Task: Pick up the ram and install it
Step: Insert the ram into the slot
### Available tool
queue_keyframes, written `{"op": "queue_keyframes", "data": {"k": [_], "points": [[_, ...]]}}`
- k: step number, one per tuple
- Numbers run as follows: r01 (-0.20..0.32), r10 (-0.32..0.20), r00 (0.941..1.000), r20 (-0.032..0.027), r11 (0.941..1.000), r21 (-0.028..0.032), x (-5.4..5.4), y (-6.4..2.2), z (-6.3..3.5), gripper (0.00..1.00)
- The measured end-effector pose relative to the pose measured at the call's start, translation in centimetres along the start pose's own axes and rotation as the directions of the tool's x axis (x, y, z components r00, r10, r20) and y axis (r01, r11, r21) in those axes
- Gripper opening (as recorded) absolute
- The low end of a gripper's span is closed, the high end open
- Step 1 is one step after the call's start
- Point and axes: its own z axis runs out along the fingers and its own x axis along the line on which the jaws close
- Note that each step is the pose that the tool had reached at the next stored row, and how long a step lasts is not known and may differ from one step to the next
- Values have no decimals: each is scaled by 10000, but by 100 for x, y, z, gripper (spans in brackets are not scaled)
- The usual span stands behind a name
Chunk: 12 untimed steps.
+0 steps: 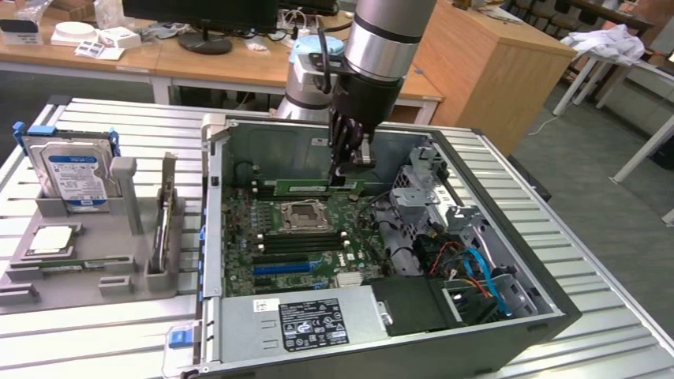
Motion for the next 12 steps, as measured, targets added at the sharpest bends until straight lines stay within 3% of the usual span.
{"op": "queue_keyframes", "data": {"k": [8,12], "points": [[0,0,10000,0,10000,1,0,0,3,12],[-1,1,10000,0,10000,0,2,-2,64,12]]}}
